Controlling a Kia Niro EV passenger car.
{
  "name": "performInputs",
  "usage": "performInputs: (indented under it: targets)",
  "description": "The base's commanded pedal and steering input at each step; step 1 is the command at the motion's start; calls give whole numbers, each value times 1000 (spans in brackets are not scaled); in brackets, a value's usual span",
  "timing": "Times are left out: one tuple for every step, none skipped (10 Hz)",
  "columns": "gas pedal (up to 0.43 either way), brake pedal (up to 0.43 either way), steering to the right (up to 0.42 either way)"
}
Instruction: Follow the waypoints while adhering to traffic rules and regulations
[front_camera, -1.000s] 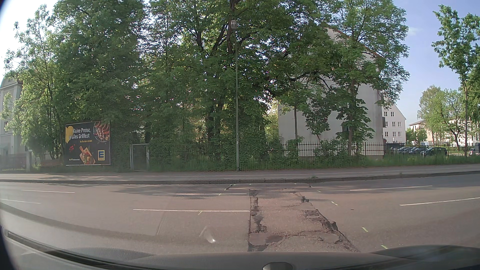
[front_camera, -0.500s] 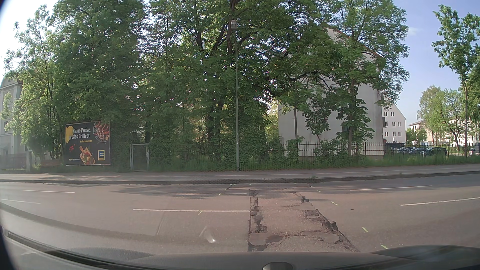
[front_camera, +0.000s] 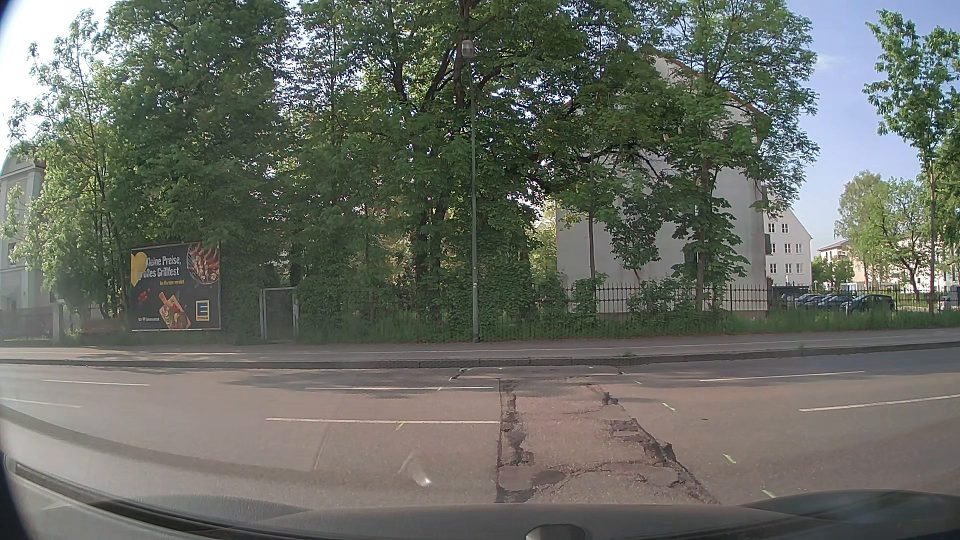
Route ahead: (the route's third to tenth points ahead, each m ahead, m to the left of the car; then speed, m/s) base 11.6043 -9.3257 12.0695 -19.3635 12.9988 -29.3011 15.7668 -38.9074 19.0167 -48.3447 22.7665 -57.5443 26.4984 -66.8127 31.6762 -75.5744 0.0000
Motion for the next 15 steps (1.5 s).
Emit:
performInputs:
  targets:
    - [0,220,5]
    - [0,220,5]
    - [0,220,5]
    - [0,220,5]
    - [0,220,5]
    - [0,220,5]
    - [0,220,5]
    - [0,220,5]
    - [0,220,5]
    - [0,220,5]
    - [0,220,5]
    - [0,220,5]
    - [0,220,5]
    - [0,220,5]
    - [0,220,5]
